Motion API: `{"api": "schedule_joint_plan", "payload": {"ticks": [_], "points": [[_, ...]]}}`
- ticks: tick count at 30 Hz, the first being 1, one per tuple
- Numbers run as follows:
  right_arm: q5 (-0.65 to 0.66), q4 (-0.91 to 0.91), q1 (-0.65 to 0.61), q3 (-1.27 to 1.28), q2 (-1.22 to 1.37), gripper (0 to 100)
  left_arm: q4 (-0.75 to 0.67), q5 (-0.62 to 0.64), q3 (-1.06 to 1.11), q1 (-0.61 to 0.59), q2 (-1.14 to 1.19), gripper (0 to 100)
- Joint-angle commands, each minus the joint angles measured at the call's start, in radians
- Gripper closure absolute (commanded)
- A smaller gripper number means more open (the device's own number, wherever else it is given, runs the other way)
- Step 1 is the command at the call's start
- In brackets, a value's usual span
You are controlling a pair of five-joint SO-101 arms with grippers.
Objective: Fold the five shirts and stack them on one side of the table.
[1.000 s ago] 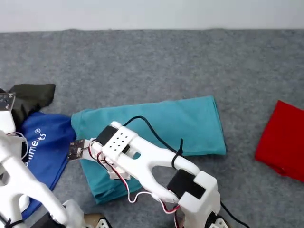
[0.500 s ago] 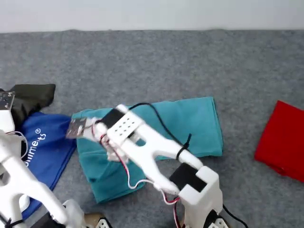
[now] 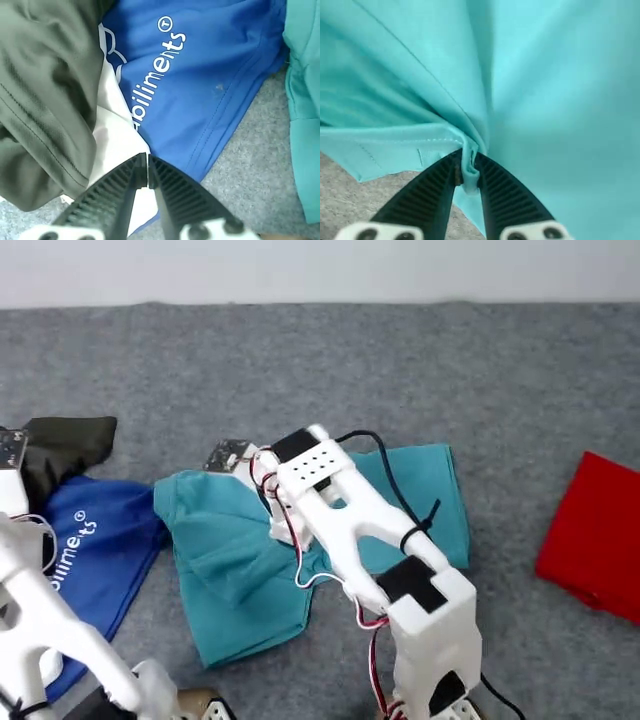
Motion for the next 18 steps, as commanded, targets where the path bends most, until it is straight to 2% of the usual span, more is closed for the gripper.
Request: {"api": "schedule_joint_plan", "payload": {"ticks": [1, 5, 11, 15, 18], "points": [[-0.026, -0.001, -0.002, -0.061, 0.002, 98.8, -0.021, -0.008, -0.01, 0.0, 0.0, 98], [-0.054, 0.018, -0.028, -0.087, -0.001, 98.2, -0.021, -0.008, -0.01, 0.0, 0.0, 98], [-0.048, 0.209, -0.097, -0.207, -0.001, 86.1, -0.021, -0.011, -0.01, -0.002, 0.0, 98], [0.041, 0.344, -0.134, -0.327, -0.001, 85.8, -0.021, -0.011, -0.01, -0.005, 0.0, 98], [0.091, 0.354, -0.163, -0.358, -0.005, 85.6, -0.021, -0.011, -0.01, -0.005, 0.0, 98]]}}
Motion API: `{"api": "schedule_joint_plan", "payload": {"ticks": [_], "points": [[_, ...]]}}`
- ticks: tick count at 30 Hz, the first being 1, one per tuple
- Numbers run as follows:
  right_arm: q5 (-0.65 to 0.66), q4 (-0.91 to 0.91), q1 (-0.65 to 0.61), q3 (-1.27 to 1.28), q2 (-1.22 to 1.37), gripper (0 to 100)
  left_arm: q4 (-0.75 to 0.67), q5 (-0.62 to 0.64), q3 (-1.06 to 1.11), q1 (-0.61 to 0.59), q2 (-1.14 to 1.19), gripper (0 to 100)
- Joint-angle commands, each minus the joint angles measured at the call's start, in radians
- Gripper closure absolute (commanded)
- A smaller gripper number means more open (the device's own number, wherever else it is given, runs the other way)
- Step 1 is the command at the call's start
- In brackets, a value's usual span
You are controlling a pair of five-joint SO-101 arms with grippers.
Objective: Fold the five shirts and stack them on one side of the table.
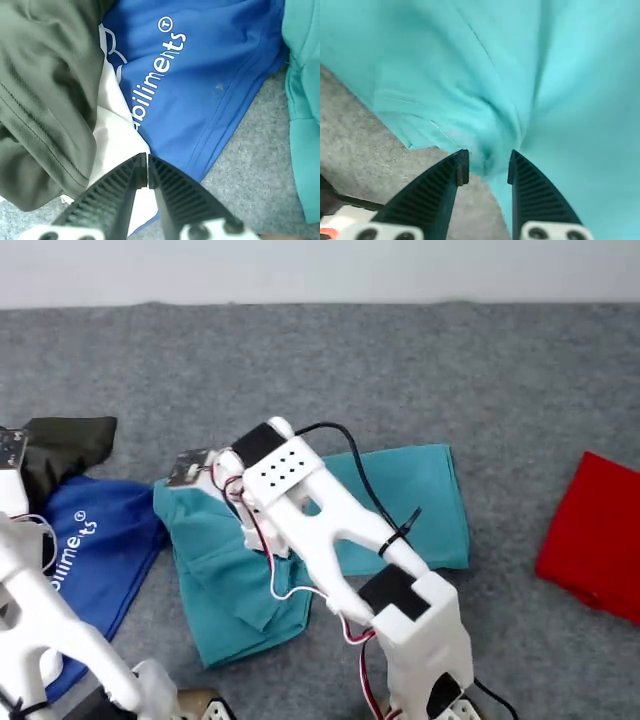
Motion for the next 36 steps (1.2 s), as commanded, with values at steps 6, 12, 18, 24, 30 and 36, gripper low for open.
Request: {"api": "schedule_joint_plan", "payload": {"ticks": [6, 12, 18, 24, 30, 36], "points": [[0.144, 0.047, -0.105, -0.005, -0.039, 85.6, -0.021, -0.012, -0.01, -0.005, 0.0, 98], [0.18, 0.044, -0.17, 0.25, -0.17, 85.5, -0.037, -0.012, -0.01, -0.006, 0.0, 98], [0.201, -0.082, -0.219, 0.473, -0.283, 85.5, -0.058, -0.012, -0.004, -0.005, 0.0, 98], [0.195, -0.245, -0.245, 0.548, -0.251, 85.5, -0.064, -0.011, -0.002, -0.002, 0.002, 98], [0.193, -0.3, -0.275, 0.546, -0.214, 85.5, -0.071, -0.011, -0.002, -0.002, 0.002, 98], [0.164, -0.332, -0.289, 0.546, -0.139, 85.8, -0.072, -0.011, -0.002, -0.002, 0.002, 98]]}}
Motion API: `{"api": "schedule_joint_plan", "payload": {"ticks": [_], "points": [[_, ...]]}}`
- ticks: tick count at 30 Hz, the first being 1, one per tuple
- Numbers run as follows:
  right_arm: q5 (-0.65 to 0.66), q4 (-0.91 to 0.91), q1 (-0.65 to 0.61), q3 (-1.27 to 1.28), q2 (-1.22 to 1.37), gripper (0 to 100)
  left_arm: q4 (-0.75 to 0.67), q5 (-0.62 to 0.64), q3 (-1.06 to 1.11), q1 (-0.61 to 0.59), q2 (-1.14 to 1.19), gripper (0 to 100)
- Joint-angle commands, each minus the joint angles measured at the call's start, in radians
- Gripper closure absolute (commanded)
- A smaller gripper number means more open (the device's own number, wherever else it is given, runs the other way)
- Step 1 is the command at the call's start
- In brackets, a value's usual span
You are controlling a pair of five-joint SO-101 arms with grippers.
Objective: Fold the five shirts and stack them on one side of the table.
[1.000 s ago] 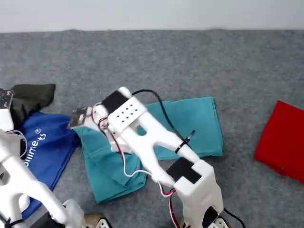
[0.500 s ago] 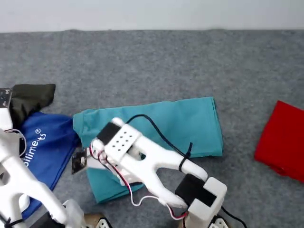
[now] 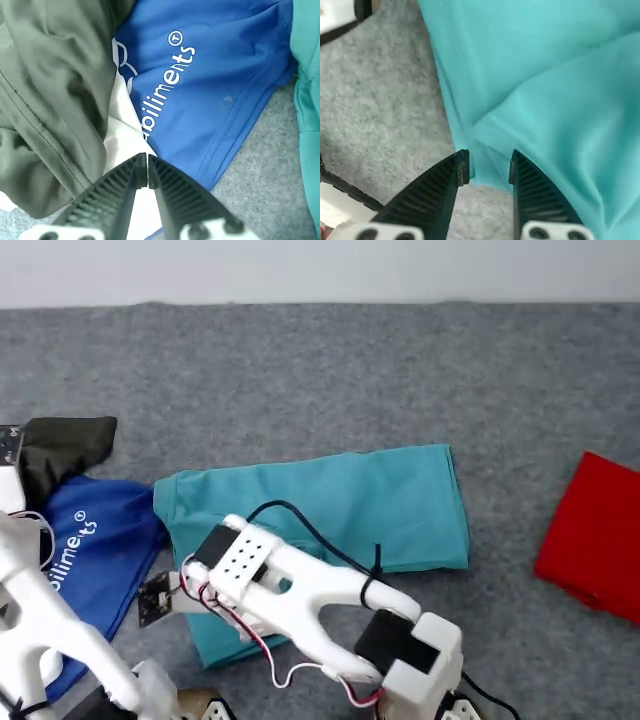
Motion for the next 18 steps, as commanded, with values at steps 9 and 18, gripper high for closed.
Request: {"api": "schedule_joint_plan", "payload": {"ticks": [9, 18], "points": [[-0.061, -0.113, -0.002, -0.003, 0.051, 94.4, -0.02, -0.008, -0.002, -0.002, 0.002, 98], [-0.063, -0.088, 0.002, -0.029, 0.036, 98.9, -0.02, -0.008, -0.002, -0.002, 0.002, 98]]}}
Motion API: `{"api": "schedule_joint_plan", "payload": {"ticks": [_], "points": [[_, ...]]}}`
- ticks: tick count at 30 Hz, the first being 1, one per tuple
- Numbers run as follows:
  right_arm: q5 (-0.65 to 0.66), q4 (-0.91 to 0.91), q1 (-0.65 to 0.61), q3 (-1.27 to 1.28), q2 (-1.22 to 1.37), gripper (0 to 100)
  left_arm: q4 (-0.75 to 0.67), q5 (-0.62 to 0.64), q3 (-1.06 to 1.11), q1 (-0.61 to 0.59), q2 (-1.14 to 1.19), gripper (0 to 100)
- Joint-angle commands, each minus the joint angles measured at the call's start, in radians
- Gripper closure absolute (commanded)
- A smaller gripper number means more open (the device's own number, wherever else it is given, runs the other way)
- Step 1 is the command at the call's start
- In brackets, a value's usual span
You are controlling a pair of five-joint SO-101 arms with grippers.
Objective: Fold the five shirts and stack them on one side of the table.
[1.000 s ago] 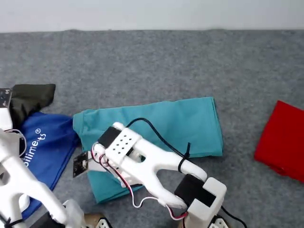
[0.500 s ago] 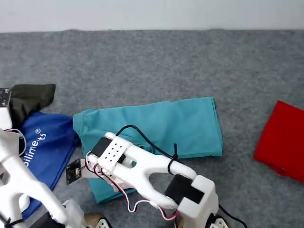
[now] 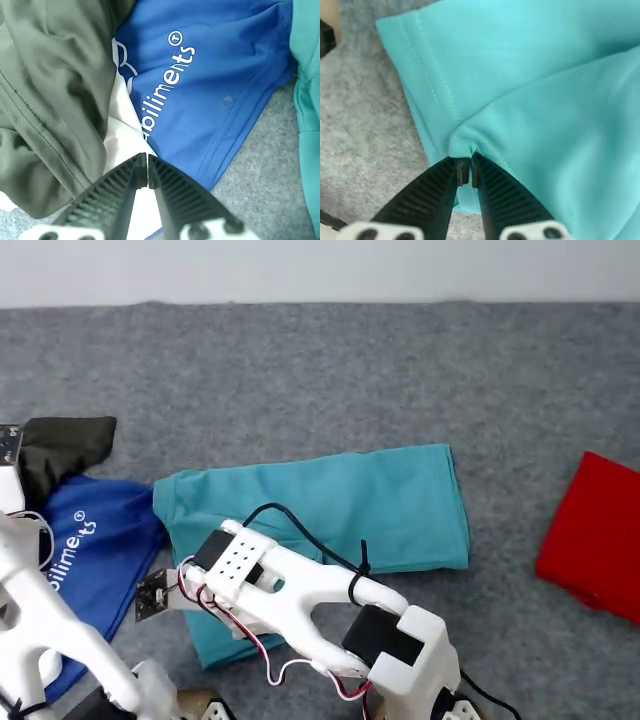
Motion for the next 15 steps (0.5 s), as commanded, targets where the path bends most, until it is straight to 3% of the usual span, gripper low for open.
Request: {"api": "schedule_joint_plan", "payload": {"ticks": [1, 10, 15], "points": [[-0.009, 0.048, 0.004, -0.044, -0.024, 98.9, -0.02, -0.008, -0.002, -0.002, 0.002, 98], [-0.011, 0.17, 0.111, -0.275, -0.099, 98.9, -0.034, -0.008, -0.002, 0.0, 0.002, 98], [-0.008, 0.15, 0.154, -0.393, -0.079, 98.9, -0.034, -0.008, -0.002, 0.0, 0.003, 98]]}}
